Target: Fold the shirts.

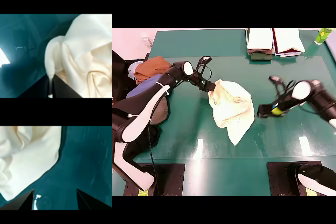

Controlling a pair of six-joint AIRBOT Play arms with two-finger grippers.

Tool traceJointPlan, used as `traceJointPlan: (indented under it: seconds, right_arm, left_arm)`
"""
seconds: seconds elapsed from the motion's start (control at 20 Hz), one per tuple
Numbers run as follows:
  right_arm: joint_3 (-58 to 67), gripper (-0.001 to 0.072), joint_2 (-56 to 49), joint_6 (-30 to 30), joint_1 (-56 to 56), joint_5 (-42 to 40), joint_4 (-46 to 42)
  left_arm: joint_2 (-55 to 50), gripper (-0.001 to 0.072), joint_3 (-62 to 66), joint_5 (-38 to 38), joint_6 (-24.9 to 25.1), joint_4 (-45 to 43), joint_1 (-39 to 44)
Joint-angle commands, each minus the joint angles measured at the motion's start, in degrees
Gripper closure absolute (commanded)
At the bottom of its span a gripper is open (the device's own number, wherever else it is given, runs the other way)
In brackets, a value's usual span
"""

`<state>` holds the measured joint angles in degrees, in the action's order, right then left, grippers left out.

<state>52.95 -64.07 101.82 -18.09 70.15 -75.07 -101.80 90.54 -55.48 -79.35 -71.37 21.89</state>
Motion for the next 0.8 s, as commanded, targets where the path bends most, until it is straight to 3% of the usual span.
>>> traceJointPlan:
  seconds: [0.0, 0.2, 0.3, 0.4, 0.45, 0.5, 0.75]
  right_arm:
    - [-8.15, 0.013, -3.56, 3.82, -6.51, -8.48, 6.54]
    - [-7.67, 0.0141, -10.01, 6.64, -12.9, -17.84, 9.51]
    - [-5.95, 0.0214, -12.09, 6.82, -14.95, -19.37, 9.27]
    - [-5.14, 0.0389, -13.27, 6.8, -16.22, -20.41, 8.92]
    - [-5.18, 0.0571, -13.27, 6.8, -16.63, -20.83, 8.74]
    - [-5.18, 0.0697, -12.87, 6.84, -16.83, -21.14, 7.63]
    - [-4.92, 0.0699, -1.75, 10.21, -12.55, -15.26, -6.27]
  left_arm:
    - [0.04, 0.0681, 1.31, -1.18, 0.13, -0.61, 0.02]
    - [0.04, 0.0681, 1.31, -2.89, 0.11, -0.68, 0.02]
    - [0.04, 0.0681, 1.31, -3.63, 0.11, -0.68, 0.02]
    - [0.04, 0.0681, 1.31, -3.8, 0.11, -0.68, 0.02]
    - [0.04, 0.0681, 1.31, -3.98, 0.11, -0.7, 0.02]
    - [0.13, 0.0681, 1.33, -4.22, 0.11, -0.74, 0.02]
    - [6.69, 0.0681, 4.17, -4.63, -1.42, -3.48, -3.23]
